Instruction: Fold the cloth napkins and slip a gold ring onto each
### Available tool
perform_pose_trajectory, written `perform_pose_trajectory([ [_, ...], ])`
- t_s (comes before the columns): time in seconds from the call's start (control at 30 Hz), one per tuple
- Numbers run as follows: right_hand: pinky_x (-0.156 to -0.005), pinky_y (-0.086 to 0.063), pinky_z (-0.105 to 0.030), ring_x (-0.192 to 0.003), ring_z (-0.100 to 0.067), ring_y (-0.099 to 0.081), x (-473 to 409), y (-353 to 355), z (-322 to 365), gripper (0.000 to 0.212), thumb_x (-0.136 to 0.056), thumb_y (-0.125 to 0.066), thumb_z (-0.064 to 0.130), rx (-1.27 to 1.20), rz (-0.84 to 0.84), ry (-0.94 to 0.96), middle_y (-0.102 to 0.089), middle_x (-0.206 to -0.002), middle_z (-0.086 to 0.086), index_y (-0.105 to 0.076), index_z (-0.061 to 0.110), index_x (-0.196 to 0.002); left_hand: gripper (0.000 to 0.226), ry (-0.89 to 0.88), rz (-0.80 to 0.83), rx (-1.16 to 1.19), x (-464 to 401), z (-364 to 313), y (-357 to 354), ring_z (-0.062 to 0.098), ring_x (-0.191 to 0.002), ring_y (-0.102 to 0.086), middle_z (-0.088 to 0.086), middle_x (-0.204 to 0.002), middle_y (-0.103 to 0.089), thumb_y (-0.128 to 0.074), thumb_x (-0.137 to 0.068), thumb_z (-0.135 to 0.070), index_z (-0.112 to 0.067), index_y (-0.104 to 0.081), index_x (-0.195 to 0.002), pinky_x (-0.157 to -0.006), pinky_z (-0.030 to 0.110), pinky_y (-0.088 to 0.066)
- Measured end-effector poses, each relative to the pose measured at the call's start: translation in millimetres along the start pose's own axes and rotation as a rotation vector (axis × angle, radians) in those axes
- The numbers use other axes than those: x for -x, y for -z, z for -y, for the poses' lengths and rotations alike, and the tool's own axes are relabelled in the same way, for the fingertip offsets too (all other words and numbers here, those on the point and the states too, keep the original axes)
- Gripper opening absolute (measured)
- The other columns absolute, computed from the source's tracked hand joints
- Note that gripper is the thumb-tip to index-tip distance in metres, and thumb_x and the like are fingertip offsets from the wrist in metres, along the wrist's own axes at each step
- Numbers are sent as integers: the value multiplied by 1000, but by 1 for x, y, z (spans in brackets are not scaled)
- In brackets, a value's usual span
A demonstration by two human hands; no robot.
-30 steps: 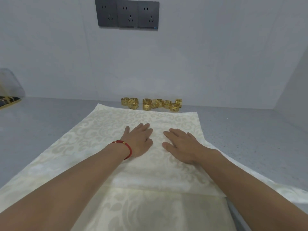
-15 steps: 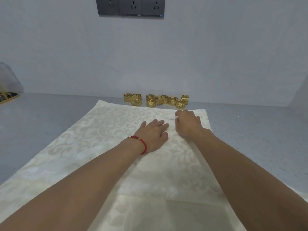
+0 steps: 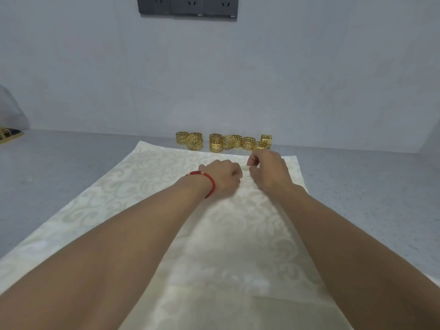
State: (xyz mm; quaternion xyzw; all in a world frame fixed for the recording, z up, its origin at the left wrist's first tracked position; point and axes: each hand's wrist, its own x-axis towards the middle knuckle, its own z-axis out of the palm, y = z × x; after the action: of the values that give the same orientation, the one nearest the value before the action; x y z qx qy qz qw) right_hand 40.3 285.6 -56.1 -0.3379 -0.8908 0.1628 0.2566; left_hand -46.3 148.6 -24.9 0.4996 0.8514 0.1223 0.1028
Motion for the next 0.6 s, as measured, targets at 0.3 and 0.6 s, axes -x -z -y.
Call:
perform_pose_trajectory([
  [0.3,-88,-55,-44,-106,-28,-64,14,1,-15,38,-86,-47,-3,73,121,130,-70,-112,-5,-75,19,-102,30,36,-174,-150,-38,-7,2,31,-107,-60,6,-120,-63,-41,-100,-32,-22,-63,-120,-81,35,-45],
  [0.6,-88,-51,-44,-103,-28,-60,16,-3,-23,34,-101,-48,16,-60,-9,103,-70,-101,-4,-63,15,-131,16,47,-288,-148,-51,-10,-16,27,-119,-51,4,-125,-54,-65,-90,-26,-23,-69,-106,-97,46,-43],
])
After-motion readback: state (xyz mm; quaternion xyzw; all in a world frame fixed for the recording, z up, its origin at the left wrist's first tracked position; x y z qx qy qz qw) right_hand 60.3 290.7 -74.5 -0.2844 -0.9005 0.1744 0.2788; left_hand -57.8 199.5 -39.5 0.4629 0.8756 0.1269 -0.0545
